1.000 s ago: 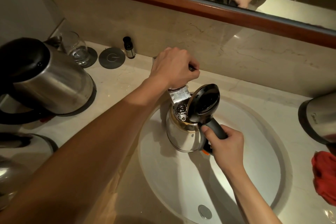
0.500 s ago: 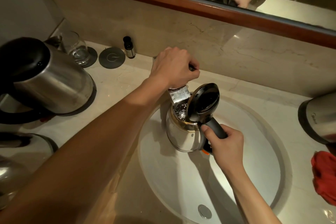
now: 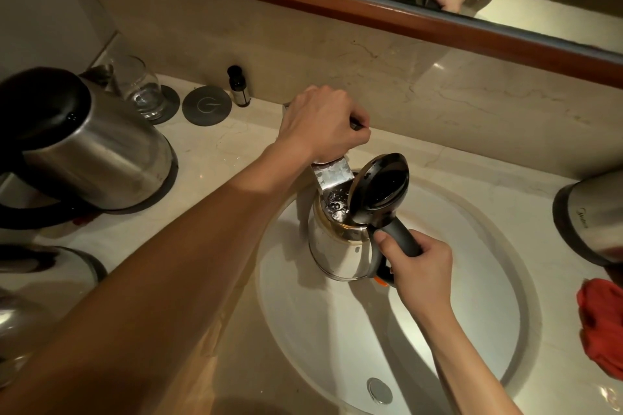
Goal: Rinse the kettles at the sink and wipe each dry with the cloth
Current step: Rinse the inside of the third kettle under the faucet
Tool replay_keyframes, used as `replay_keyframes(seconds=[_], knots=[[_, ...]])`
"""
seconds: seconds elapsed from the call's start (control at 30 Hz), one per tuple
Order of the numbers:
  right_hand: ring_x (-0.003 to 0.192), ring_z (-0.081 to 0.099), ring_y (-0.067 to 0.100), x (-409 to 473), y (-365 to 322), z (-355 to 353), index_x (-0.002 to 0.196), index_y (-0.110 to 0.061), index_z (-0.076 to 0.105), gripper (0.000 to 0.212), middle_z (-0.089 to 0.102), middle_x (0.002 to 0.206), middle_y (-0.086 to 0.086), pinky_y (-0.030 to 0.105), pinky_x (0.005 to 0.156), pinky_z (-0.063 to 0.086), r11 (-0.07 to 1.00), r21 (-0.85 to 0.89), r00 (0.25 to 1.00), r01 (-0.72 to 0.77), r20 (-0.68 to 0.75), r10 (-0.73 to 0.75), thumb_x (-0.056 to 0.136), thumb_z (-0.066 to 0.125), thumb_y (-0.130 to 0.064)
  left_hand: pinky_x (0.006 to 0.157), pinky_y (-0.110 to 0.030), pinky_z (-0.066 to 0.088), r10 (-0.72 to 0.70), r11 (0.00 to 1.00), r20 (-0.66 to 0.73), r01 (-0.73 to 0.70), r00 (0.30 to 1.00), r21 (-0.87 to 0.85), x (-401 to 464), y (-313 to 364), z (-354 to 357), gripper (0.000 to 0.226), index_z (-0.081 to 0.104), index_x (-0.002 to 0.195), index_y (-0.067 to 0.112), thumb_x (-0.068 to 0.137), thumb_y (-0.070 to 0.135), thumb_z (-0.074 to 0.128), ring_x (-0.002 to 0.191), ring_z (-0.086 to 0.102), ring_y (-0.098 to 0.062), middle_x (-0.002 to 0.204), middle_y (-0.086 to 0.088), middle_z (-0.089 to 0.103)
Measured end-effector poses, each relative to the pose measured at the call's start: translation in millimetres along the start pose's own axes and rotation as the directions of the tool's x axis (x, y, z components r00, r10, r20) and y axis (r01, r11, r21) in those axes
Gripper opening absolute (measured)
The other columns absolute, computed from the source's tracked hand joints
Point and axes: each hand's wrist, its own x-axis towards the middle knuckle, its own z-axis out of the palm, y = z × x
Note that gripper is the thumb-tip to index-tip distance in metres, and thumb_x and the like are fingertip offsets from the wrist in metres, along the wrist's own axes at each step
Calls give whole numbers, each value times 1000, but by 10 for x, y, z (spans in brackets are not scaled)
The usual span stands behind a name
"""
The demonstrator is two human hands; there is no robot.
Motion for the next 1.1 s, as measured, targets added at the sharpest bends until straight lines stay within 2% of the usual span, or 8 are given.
replay_keyframes(seconds=[0.17,0.37,0.53,0.8,0.93,1.1], knots=[[53,41,21,2,-5,10,53,-12,50,51,39,47,-4,60,53,50,1000,1,1000,12,4,-12,63,76,-54,77,-28,36,1,1000,5,-1,1000,3,-1,1,-5,21,77,97,37,86,44,60,95,65,-21,93,13,75],[54,40,21,9,23,3,56,-8,49,54,38,49,-2,61,54,50,1000,2,1000,14,0,-14,64,76,-54,84,-29,39,7,1000,8,-7,1000,9,1,6,-6,21,77,98,37,87,43,60,95,65,-21,95,12,76],[55,39,21,20,28,4,57,-6,50,56,38,49,-2,61,55,51,1000,-13,1000,16,-8,-16,63,76,-55,77,-27,37,7,1000,1,-7,1000,6,1,-2,5,21,77,95,37,85,43,59,93,66,-21,92,12,75],[56,38,21,27,47,10,59,-3,50,59,38,52,1,62,54,50,1000,-13,1000,19,-12,-19,64,77,-55,77,-29,43,5,1000,1,-5,1000,4,9,-22,22,23,77,96,38,84,45,59,94,66,-22,91,13,75],[54,39,20,25,41,5,55,-9,50,54,38,49,-3,60,54,50,1000,-9,1000,19,-9,-19,64,77,-55,73,-28,39,12,1000,-4,-12,1000,14,12,-16,19,23,77,97,38,84,44,59,94,66,-22,92,13,75],[55,40,21,29,50,9,58,-4,51,57,39,52,2,60,53,50,1000,-7,1000,21,-7,-21,64,77,-55,75,-27,36,19,1000,-5,-19,1000,20,3,-8,3,22,77,97,37,86,44,59,93,65,-21,92,12,76]])
